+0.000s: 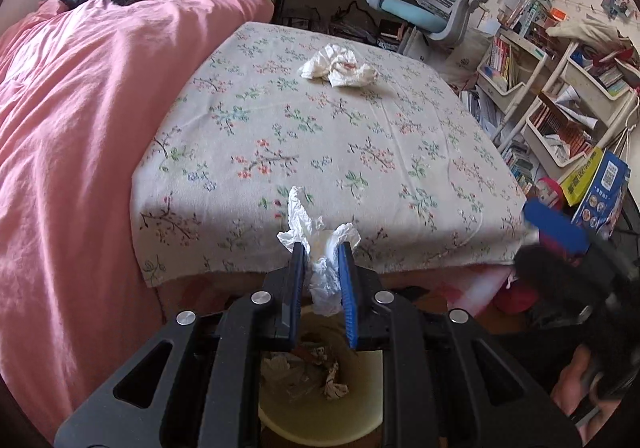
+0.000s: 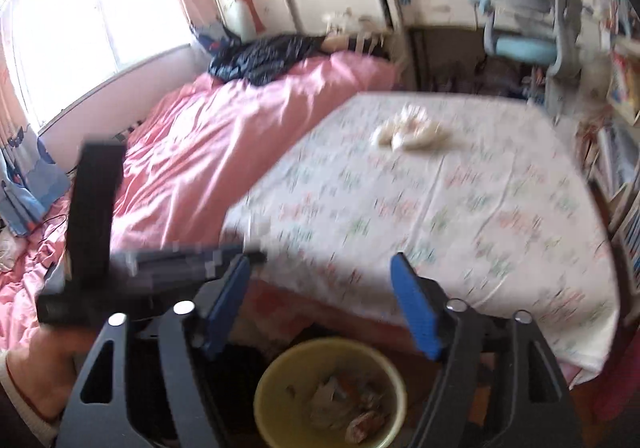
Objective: Collect trash
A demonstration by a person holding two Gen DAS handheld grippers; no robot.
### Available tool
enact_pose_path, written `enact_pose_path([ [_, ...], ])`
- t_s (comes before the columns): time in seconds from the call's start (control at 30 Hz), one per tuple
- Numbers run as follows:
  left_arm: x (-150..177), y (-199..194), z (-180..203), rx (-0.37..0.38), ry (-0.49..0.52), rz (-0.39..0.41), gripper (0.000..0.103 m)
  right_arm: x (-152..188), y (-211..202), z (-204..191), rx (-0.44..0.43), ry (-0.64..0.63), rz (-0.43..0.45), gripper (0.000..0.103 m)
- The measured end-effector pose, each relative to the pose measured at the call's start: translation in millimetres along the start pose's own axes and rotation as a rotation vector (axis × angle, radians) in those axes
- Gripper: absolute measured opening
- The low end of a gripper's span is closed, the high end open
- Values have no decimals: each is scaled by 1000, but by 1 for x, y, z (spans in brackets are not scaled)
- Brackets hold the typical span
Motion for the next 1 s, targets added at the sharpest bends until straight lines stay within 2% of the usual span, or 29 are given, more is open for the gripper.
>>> enact_pose_path([
  [0.1,25,8,9,15,14,-86,17,-21,-10,-2,29,-85,35,80],
  [0.2,47,19,19,21,44,-183,30,-40,-18,4,71,-155,67,89],
  [0.27,51,18,24,-5,76,-178,41,-44,-23,15,97,-164,98,92],
  [0.3,50,16,25,-17,85,-162,51,-42,-23,23,110,-150,108,92],
  [0.33,48,14,25,-28,85,-142,60,-39,-20,31,124,-111,97,92],
  [0.37,46,11,24,-40,78,-118,64,-38,-17,41,127,-61,80,92],
  [0.43,42,7,19,-72,50,-72,75,-38,-19,52,127,5,99,92],
  [0.53,30,2,7,-114,-3,-19,81,-39,-18,63,118,77,94,92],
  [0.63,24,-2,-4,-135,-63,19,83,-40,-15,66,127,98,83,93],
  [0.8,19,-8,-18,-144,-136,67,86,-37,-11,55,148,51,70,93],
  [1.0,19,-12,-26,-143,-161,91,88,-35,-10,45,165,-7,61,93],
])
Point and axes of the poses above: each gripper's, at about its wrist camera, not at the fingertips, and y roughly the way its jaws point, z to its right, x to its underside, the point moved 3 cm from there along y, roughly the way its jaws point, and after that the axes turned 4 degrees about x, right-handed, at the moved point
